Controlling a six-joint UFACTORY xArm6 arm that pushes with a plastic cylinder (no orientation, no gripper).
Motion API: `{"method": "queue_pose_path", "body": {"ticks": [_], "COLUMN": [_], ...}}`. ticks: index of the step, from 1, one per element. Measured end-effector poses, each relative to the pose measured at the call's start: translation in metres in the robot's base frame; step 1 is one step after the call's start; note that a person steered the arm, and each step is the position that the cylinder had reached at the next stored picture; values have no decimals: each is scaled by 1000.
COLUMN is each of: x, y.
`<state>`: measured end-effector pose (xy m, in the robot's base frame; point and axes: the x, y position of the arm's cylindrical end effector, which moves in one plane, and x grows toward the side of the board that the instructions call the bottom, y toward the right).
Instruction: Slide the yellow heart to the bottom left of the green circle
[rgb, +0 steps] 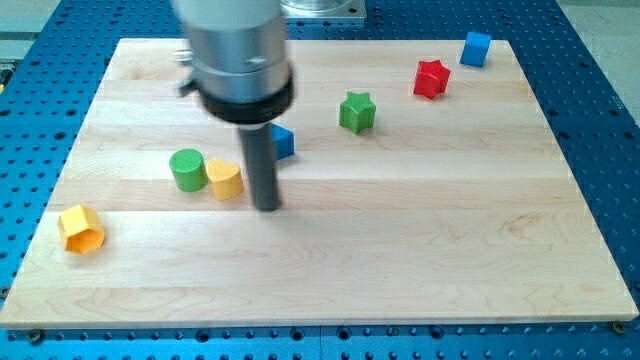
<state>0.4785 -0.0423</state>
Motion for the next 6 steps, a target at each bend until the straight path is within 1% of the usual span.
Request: {"method": "queue_pose_path", "body": {"ticks": [1, 2, 3, 4, 5, 6], "x": [-18, 1, 19, 50, 50, 34], "y": [-25, -85, -119, -95, -136, -148]}}
